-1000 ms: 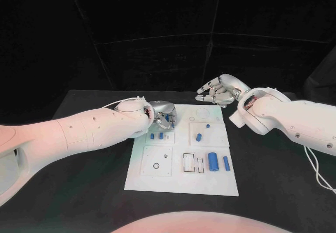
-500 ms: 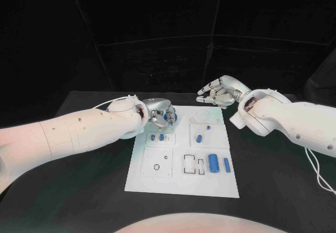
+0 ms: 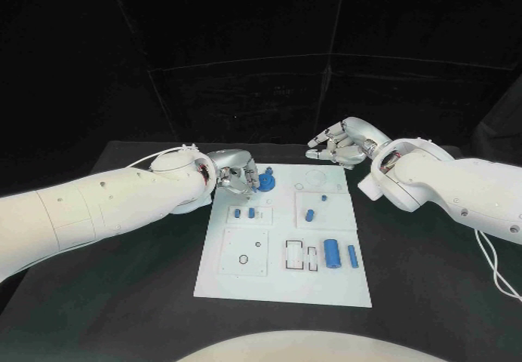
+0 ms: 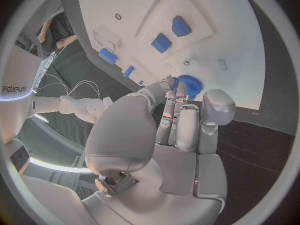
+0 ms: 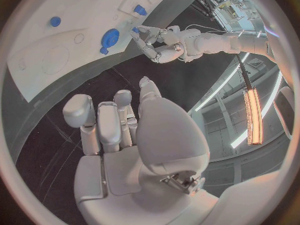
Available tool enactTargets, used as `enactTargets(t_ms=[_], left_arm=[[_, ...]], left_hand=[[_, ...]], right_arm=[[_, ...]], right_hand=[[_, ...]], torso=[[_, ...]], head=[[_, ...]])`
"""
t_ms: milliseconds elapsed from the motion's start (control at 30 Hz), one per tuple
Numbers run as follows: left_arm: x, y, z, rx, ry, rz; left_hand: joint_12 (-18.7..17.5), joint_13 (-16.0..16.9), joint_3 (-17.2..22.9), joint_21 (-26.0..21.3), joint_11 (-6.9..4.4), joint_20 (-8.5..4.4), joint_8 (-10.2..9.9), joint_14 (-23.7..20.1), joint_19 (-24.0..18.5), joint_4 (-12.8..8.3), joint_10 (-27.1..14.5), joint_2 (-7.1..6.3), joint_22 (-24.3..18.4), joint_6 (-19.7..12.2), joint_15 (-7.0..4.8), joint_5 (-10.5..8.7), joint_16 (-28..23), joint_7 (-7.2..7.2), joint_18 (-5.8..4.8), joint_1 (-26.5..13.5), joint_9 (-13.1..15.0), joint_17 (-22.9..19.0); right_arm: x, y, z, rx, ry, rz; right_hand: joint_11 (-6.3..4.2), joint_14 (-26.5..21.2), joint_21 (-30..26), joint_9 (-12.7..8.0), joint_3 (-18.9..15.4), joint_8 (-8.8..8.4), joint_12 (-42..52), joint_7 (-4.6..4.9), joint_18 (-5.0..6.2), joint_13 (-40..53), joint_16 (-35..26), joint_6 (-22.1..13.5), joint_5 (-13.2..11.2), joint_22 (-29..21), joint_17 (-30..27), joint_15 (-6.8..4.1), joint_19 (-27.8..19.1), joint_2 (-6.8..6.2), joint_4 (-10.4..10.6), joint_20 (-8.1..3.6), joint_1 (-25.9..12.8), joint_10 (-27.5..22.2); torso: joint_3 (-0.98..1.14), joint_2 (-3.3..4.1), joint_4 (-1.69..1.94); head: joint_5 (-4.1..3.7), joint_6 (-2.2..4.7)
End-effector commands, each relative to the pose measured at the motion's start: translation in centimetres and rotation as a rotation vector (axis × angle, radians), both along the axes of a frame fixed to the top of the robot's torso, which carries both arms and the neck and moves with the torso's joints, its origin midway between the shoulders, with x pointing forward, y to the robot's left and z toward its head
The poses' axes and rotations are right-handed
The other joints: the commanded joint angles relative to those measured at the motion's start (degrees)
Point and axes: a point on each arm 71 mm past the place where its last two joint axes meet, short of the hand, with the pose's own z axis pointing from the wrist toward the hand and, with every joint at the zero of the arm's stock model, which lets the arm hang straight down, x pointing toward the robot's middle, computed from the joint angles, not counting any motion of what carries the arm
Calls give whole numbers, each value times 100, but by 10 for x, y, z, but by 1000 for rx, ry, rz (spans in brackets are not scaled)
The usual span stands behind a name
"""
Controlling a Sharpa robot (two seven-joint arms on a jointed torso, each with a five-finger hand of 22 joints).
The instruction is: Assemble the parts on the task board
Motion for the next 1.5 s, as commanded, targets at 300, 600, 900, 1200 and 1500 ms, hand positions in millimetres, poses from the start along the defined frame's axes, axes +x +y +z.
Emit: enactTargets(t_ms=[300,600,900,1200,1500], left_arm=[[4,7,-9,46,70,21],[5,6,-13,60,90,16],[4,4,-15,66,101,10],[5,4,-16,70,102,17],[5,4,-17,76,105,22]], left_hand=[[-35,-7,27,20,6,3,-23,98,29,0,53,-20,3,37,-22,2,12,6,-56,-32,-6,-12],[-47,-9,33,18,4,3,-30,94,25,1,64,-16,1,46,-23,2,6,4,-54,-36,-7,-26],[-47,-9,33,18,4,3,-30,94,25,1,64,-16,1,46,-23,2,6,4,-54,-36,-7,-26],[-57,-9,40,11,1,3,-36,92,20,-1,77,-13,-6,56,-24,2,5,2,-52,-35,-8,-31],[-60,-9,43,15,0,2,-39,92,20,-2,84,-11,-1,62,-25,2,5,2,-53,-34,-8,-33]], right_arm=[[0,1,1,2,-5,8],[0,1,2,3,-8,7],[0,1,2,4,-8,8],[0,1,2,4,-9,8],[0,1,2,4,-8,8]], right_hand=[[-18,118,-29,2,-31,31,23,-22,68,2,-28,7,32,-6,5,-47,-39,65,14,-9,12,-24],[-18,118,-29,2,-31,31,23,-22,68,2,-28,7,32,-6,5,-47,-39,65,14,-9,12,-24],[-18,118,-29,2,-31,31,23,-22,68,2,-28,7,32,-6,5,-47,-39,65,14,-9,12,-24],[-18,118,-29,2,-31,31,23,-22,68,2,-28,7,32,-6,5,-47,-39,65,14,-9,12,-24],[-18,118,-29,2,-31,31,23,-22,68,2,-28,7,32,-6,5,-47,-39,65,14,-9,12,-24]], torso=[[-2,2,-6],[-3,3,-10],[-1,3,-5],[2,1,-10],[-1,5,-7]], head=[[-3,-11],[2,-20],[2,-33],[0,-35],[-6,-49]])
